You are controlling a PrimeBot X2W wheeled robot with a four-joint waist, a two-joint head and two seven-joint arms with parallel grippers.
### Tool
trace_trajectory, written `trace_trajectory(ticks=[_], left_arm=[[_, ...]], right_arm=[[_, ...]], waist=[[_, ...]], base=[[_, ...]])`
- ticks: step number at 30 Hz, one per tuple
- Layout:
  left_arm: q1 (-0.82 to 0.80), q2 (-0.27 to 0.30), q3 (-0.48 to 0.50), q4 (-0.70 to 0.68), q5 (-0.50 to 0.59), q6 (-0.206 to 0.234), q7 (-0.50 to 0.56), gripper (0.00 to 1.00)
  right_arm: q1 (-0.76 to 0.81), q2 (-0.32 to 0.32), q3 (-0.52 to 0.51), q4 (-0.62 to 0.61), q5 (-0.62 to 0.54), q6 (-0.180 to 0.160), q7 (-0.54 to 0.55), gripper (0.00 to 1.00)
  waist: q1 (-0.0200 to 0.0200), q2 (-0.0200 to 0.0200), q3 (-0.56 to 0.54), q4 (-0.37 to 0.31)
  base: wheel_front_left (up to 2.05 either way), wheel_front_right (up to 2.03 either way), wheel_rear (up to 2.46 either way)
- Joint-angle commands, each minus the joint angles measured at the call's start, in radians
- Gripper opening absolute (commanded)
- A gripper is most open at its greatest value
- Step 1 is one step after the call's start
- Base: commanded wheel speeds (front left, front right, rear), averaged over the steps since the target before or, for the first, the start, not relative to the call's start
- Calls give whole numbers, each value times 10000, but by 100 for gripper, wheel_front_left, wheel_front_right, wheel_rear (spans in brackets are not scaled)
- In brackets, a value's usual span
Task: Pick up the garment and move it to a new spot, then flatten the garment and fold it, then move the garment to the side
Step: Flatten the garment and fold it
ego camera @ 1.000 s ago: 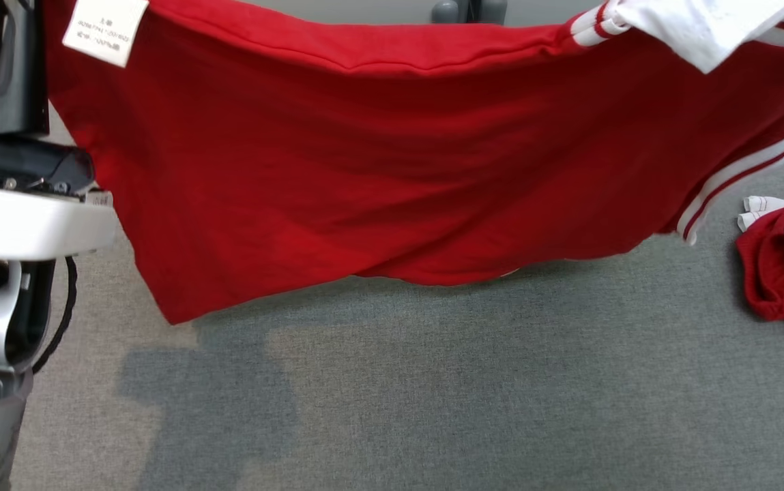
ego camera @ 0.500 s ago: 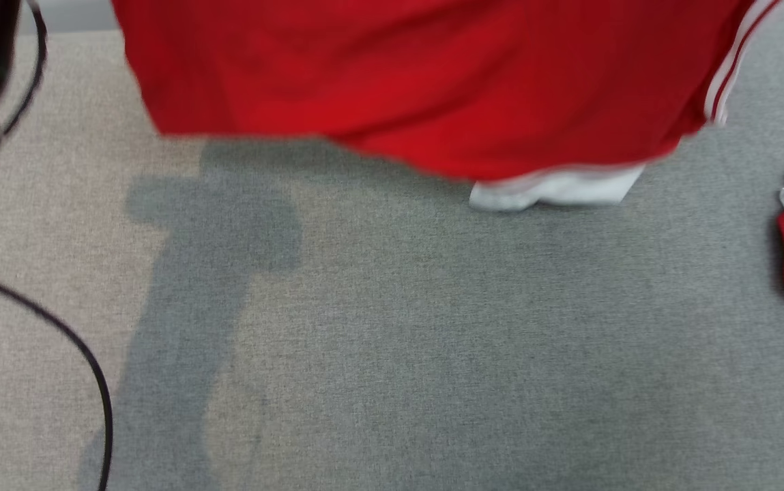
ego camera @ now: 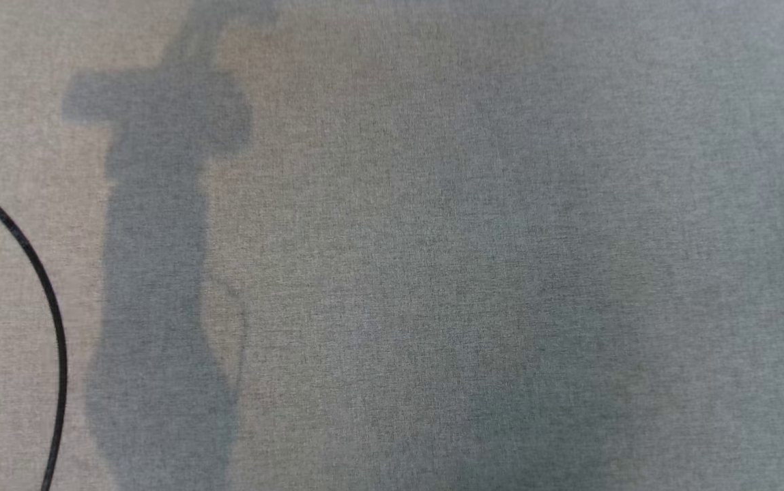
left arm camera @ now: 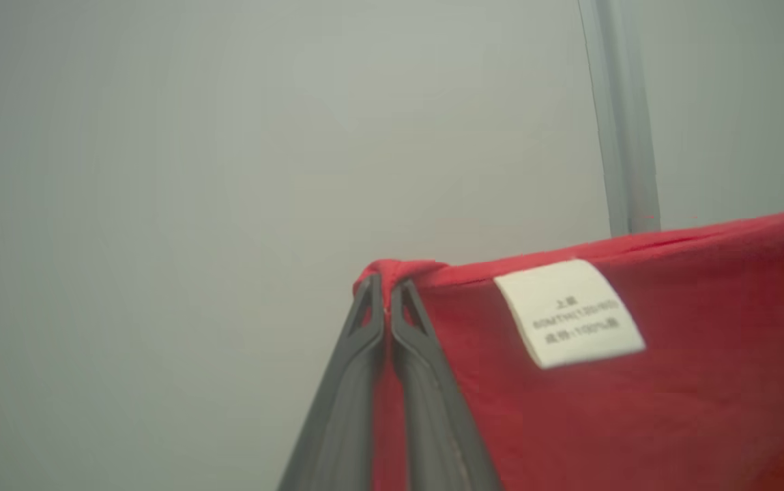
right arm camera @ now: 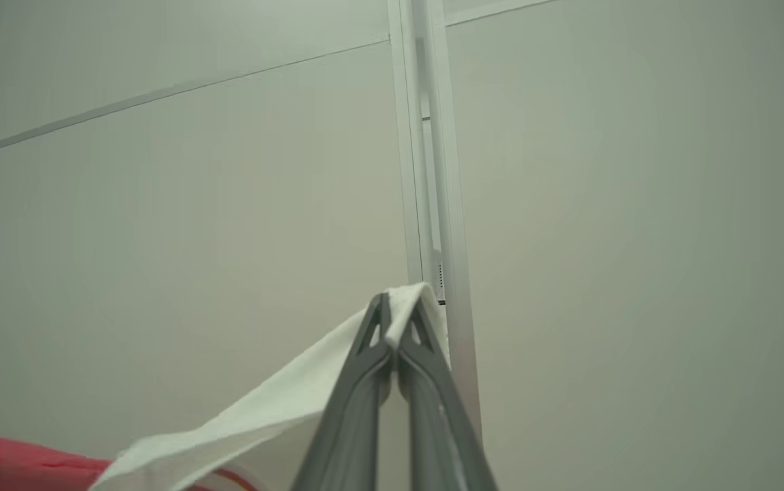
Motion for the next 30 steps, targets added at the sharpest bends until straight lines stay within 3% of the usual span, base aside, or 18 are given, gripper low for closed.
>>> trace_trajectory(ticks=[1, 9, 13, 17, 20, 30], left_arm=[[-68, -183, -108, 556, -105, -212, -89, 0], [637, -1020, -125, 2875, -1067, -783, 402, 0], [1403, -1292, -147, 3464, -1482, -891, 411, 0], [2346, -1601, -147, 3428, -1928, -879, -42, 0], [3259, -1636, -227, 3185, -2191, -884, -274, 0], [6909, -1188, 339, 1125, -2689, -813, -478, 0]], right_arm=[[115, 69, 139, 331, -28, 1, -32, 0], [1257, 152, 1246, 1839, 1086, 1, -25, 0], [2301, -48, 2058, 1776, 2070, 1, -11, 0], [3724, -524, 2771, 1015, 3147, 3, -22, 0], [4996, -907, 2673, 78, 4011, 1, -28, 0], [9604, -1339, 1970, -2815, 4481, 1, -32, 0]], waist=[[0, 0, 234, 6], [0, 0, 672, 60], [0, 0, 707, 62], [0, 0, 513, 155], [0, 0, 292, 195], [0, 0, -541, -74]], base=[[0, 0, 0], [0, 0, 0], [0, 0, 0], [0, 0, 0], [0, 0, 0], [0, 0, 0]])
